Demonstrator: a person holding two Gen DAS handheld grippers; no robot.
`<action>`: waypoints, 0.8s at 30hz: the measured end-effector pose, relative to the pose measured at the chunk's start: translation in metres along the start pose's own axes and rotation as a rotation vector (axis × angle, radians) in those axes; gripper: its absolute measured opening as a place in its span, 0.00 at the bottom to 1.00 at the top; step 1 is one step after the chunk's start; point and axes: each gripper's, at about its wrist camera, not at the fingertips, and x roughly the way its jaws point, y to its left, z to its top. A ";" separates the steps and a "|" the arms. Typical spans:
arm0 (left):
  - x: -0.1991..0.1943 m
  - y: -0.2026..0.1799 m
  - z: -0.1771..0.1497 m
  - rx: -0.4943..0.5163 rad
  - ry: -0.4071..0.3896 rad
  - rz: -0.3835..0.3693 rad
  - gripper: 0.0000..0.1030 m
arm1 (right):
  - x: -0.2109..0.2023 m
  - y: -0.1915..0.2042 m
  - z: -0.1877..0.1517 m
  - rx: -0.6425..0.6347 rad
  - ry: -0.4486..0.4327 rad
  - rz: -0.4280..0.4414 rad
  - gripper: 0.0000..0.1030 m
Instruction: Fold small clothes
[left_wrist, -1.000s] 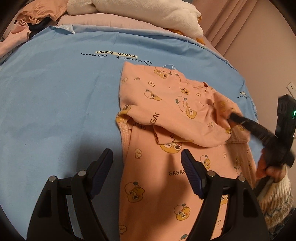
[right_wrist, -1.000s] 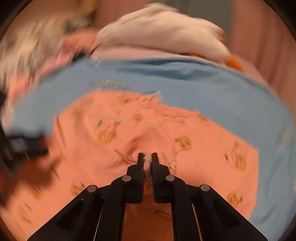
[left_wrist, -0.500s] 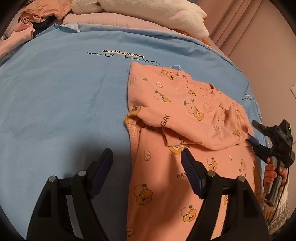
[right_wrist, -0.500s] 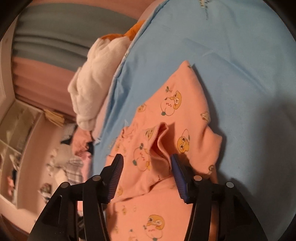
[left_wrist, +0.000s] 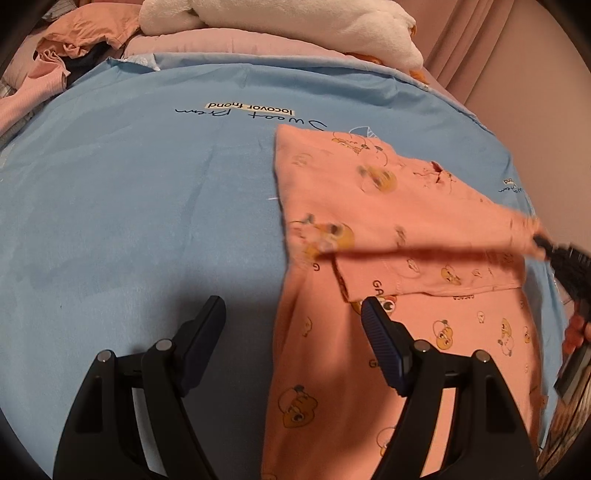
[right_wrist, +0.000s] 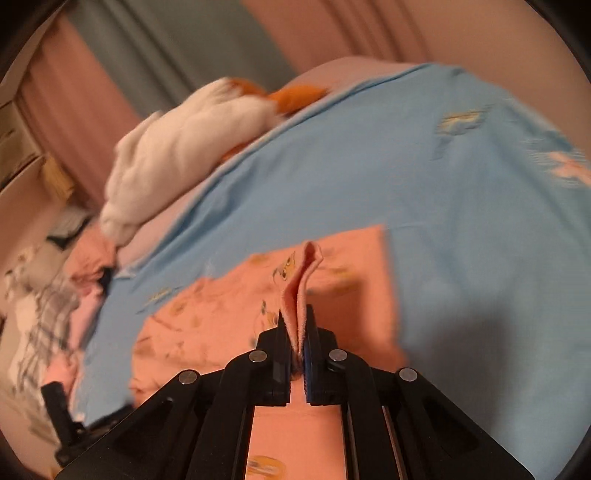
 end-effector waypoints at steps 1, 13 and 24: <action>0.000 0.000 0.000 -0.001 -0.003 0.005 0.74 | 0.004 -0.005 -0.005 0.002 0.026 -0.019 0.06; -0.026 0.000 0.009 0.006 -0.030 -0.068 0.71 | 0.022 -0.008 -0.022 0.000 0.106 -0.006 0.22; 0.017 -0.007 0.020 0.243 0.006 0.126 0.52 | 0.018 0.013 -0.018 -0.057 0.075 -0.010 0.23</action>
